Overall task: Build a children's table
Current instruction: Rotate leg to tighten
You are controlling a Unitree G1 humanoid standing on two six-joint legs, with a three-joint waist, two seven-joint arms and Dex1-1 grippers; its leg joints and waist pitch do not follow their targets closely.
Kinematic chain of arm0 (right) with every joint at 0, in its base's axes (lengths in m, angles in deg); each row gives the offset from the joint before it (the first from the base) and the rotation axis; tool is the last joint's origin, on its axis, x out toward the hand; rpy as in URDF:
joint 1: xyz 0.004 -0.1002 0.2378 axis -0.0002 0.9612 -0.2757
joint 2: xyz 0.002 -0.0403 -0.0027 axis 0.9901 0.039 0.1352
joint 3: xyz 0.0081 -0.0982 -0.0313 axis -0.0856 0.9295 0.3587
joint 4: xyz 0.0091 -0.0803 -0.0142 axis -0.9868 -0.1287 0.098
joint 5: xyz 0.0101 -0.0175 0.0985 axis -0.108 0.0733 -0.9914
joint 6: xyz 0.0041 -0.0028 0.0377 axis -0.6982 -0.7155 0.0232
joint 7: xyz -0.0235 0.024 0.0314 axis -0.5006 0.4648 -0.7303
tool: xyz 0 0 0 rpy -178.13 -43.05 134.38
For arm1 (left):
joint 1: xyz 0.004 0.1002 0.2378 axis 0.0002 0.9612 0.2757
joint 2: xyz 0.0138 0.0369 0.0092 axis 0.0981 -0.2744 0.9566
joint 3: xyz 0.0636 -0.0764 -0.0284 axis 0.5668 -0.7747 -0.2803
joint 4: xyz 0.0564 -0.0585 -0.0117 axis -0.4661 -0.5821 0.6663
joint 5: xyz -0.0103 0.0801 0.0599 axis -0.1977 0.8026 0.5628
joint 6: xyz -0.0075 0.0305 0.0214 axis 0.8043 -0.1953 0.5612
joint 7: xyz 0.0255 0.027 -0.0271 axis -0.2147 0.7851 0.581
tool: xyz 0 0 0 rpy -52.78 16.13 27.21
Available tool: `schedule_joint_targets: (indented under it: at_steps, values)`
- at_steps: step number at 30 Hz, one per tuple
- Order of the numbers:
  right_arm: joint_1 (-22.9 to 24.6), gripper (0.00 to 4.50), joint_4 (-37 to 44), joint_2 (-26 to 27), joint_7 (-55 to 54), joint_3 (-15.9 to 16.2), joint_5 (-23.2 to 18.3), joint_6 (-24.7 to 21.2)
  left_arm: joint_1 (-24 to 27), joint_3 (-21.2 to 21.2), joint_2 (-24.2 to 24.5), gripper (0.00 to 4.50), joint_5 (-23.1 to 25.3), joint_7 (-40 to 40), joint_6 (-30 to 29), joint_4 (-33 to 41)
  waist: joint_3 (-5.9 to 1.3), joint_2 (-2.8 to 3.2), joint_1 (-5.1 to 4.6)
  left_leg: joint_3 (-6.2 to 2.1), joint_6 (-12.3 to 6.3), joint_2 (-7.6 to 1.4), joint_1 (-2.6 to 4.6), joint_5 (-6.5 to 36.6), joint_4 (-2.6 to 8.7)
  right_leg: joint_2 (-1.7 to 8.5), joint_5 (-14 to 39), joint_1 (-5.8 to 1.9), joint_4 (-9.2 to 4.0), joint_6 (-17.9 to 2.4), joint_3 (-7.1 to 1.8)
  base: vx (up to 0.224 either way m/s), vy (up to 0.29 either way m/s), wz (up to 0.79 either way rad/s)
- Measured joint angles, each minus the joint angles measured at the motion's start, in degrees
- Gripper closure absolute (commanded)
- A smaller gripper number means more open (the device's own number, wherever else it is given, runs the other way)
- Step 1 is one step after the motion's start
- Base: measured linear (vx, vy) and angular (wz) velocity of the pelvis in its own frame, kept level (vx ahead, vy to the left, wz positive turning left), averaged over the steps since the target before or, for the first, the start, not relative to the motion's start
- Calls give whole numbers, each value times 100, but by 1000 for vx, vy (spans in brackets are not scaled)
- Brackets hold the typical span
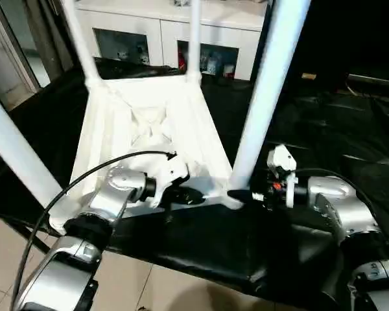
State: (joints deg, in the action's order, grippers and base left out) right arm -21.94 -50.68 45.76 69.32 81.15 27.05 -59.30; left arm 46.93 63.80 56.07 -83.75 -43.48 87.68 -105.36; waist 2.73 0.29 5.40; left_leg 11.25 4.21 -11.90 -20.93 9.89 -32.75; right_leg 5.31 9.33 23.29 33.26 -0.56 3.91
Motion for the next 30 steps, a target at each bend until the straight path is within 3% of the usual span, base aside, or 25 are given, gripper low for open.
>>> schedule_joint_targets:
  at_steps: [9, 14, 17, 22, 27, 30]
  values:
    - [-54, 220, -43, -40, 7, 14, 5, -59, 1, 1, -8, 450, -4, -53, -26, 10, 0, 0, 12, 1, -1, -1, -1, -1, 0, 0, 0, 0, 1, 0, 1, 0, 0, 0]
    - [-31, 239, -17, -45, -12, -6, 9, -91, 0, 15, -44, 450, 6, 21, -53, 24, -1, -3, 37, 1, -2, -1, 0, -1, -2, 0, 0, -1, 2, 0, 0, 0, 0, 0]
    - [81, 243, -21, 180, -502, -174, 0, -108, -50, 0, -166, 450, 104, 339, -70, -89, -3, -8, 42, 3, -1, 0, 25, -1, -7, 0, 0, -19, 7, 1, -5, 0, 0, 0]
    - [42, 245, -295, 842, -2336, -530, 115, -126, -344, -62, -578, 450, 347, 1460, -208, -571, -4, -43, -82, 0, 4, 3, 86, 0, -10, 1, 27, -53, 14, 47, -9, -22, -1, -2]
    - [-295, 246, -650, 1630, -4423, -963, 234, -238, -698, -96, -1096, 450, 553, 2710, -411, -1096, 0, -37, -268, -54, 4, 11, 86, 0, -12, 0, 29, -60, -61, 50, 40, -57, 10, -9]
    - [-444, 246, -848, 1825, -5062, -978, 328, -165, -811, -61, -1252, 450, 668, 3064, -426, -1265, 24, 11, -351, -174, 3, 3, 88, 1, 0, 6, 29, -145, -245, 50, 217, -34, 15, -5]
